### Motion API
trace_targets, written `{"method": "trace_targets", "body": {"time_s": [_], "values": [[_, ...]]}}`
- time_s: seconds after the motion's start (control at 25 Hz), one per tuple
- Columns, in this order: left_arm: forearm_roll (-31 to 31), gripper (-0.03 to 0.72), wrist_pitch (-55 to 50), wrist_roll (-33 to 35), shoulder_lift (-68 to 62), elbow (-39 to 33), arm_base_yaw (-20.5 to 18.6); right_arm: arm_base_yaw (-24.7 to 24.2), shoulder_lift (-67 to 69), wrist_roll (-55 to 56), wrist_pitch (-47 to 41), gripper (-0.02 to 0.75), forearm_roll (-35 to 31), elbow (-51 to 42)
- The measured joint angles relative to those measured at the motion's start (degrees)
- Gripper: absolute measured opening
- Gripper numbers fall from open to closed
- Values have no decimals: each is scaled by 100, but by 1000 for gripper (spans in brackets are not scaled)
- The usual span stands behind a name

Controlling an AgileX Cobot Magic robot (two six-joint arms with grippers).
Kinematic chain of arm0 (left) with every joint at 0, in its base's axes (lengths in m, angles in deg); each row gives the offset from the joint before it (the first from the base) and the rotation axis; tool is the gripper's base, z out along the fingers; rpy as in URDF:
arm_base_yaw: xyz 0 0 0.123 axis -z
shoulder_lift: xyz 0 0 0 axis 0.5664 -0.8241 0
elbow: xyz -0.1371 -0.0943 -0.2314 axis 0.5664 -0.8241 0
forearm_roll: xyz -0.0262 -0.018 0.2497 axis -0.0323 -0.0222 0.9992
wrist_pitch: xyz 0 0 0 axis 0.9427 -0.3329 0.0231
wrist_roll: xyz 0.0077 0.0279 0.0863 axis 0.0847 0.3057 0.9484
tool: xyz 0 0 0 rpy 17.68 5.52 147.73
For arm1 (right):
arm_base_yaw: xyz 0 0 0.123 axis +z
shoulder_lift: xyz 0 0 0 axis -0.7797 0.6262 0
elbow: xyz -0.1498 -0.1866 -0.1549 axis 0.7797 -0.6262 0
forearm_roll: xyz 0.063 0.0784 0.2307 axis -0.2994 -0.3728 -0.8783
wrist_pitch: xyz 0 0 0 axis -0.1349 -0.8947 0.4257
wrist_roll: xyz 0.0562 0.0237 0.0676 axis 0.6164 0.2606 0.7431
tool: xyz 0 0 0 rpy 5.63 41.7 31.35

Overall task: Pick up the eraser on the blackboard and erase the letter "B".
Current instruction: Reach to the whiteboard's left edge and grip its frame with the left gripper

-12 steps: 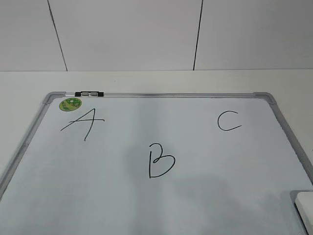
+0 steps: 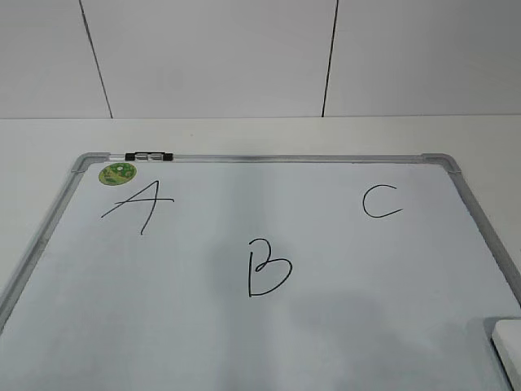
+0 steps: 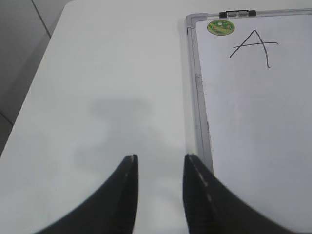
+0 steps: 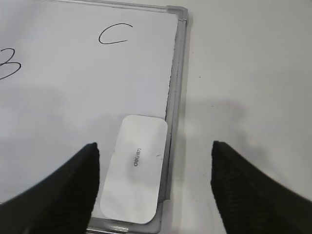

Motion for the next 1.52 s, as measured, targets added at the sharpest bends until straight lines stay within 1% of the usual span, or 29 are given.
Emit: {"method": "trace_targets", "body": {"time_s": [0.44, 0.56, 0.6, 0.76, 0.84, 0.96, 1.08, 1.2, 1.36, 1.52], "values": [[0, 239, 4, 0, 0, 0, 0, 0, 0, 78, 0, 568, 25, 0], [-53, 239, 4, 0, 0, 0, 0, 0, 0, 305, 0, 568, 25, 0], [-61, 239, 4, 0, 0, 0, 0, 0, 0, 551, -12, 568, 25, 10], [-89, 240, 4, 0, -140, 0, 0, 0, 0, 747, -190, 568, -33, 84], [-165, 240, -87, -11, -449, 30, 0, 0, 63, 775, -344, 568, -61, 135], [-299, 240, -263, -10, -1119, 207, 0, 0, 519, 797, -621, 568, -89, 282], [-468, 240, -339, -10, -1798, 442, 0, 0, 879, 877, -688, 568, -103, 441], [-726, 240, -446, -10, -2339, 722, 11, 0, 1514, 967, -697, 569, -191, 732], [-827, 240, -570, -10, -3034, 1040, 90, 0, 2307, 994, -702, 569, -462, 1125], [-851, 240, -584, -21, -3802, 1318, 117, 0, 2898, 1007, -702, 568, -714, 1332]]}}
